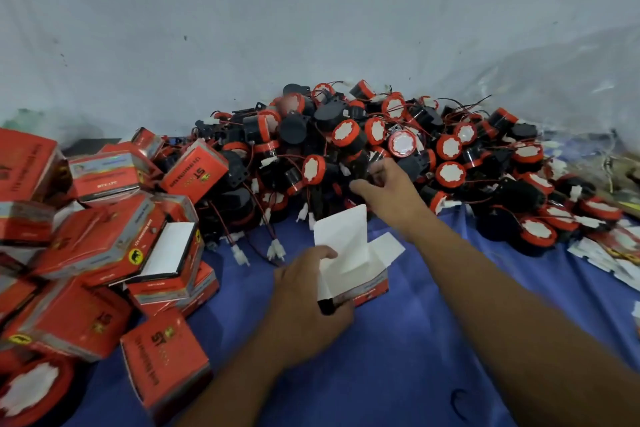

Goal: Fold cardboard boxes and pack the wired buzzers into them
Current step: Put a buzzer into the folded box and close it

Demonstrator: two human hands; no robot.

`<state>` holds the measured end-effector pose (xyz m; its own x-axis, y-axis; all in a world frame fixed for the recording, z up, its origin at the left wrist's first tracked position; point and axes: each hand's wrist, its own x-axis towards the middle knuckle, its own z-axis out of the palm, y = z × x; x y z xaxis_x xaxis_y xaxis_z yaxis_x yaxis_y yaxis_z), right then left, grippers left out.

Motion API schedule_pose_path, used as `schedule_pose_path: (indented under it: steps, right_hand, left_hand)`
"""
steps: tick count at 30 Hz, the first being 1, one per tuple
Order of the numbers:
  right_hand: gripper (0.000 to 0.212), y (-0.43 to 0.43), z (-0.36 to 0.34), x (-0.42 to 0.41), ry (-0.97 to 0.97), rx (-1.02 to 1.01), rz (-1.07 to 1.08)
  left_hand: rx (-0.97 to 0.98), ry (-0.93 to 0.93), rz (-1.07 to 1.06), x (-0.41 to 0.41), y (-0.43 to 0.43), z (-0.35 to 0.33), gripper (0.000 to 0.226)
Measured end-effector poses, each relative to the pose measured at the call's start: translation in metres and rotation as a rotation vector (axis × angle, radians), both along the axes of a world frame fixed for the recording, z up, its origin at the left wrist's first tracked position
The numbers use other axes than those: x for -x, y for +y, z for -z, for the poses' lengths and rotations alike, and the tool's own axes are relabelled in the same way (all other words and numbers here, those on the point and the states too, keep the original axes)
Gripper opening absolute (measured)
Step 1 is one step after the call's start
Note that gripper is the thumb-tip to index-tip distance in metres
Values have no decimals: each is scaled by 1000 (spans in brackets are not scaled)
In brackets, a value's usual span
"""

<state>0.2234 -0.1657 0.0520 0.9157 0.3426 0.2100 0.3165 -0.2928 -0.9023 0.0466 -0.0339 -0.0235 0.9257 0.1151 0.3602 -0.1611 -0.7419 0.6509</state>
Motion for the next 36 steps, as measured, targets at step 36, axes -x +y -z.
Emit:
schedule_pose_path:
  steps: [36]
  right_hand:
    - [21,-74,7,105,-625,549,-369]
  left_hand:
    - [132,-14,89,10,-5,-10,61]
